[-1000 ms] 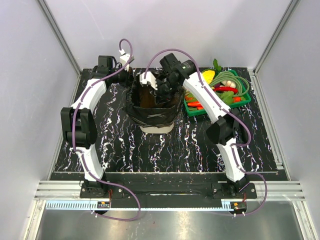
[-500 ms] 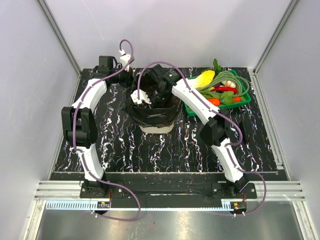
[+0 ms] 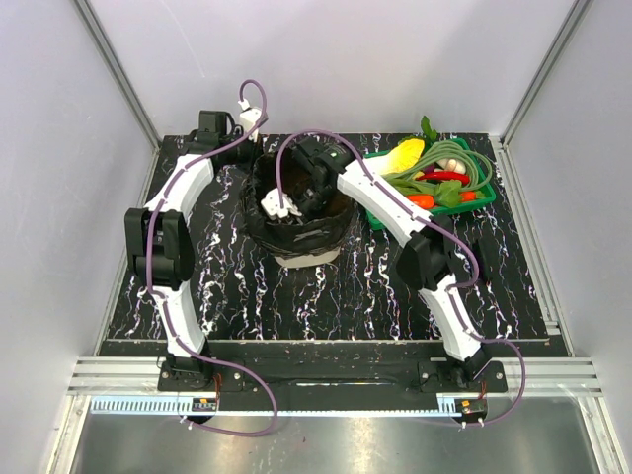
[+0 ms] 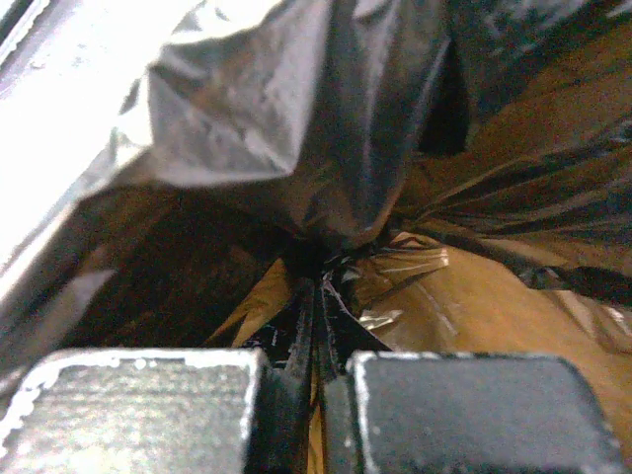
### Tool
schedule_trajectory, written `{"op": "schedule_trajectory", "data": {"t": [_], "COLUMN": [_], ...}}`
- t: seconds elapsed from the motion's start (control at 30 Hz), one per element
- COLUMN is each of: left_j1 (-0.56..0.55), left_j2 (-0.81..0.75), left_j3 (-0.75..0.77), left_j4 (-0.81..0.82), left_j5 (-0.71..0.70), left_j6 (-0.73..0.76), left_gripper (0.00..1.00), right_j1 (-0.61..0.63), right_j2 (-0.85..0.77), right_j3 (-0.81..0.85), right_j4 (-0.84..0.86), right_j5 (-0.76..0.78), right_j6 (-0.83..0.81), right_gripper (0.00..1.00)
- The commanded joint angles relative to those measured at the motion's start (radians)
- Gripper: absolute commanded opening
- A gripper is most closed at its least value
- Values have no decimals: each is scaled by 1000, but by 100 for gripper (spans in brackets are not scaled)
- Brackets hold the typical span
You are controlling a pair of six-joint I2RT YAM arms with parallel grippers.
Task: Put the trash bags into the trash bin
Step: Place the trash bag in the trash bin.
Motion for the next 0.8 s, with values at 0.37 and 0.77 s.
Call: {"op": "schedule_trajectory", "data": {"t": [0.37, 0.77], "left_j1": [-19, -21], "left_j2": [41, 45], "left_j3": [71, 58], "left_j4": [-10, -10], "left_j5": [-23, -25], "left_j6": [31, 48], "left_gripper": [10, 10], "right_j1": [-129, -86], "right_j2": [172, 134], "right_j3": [247, 153], "right_j4": [-261, -201], "right_j5": [-122, 6], "right_j6": [49, 26], "right_gripper": [6, 3]}}
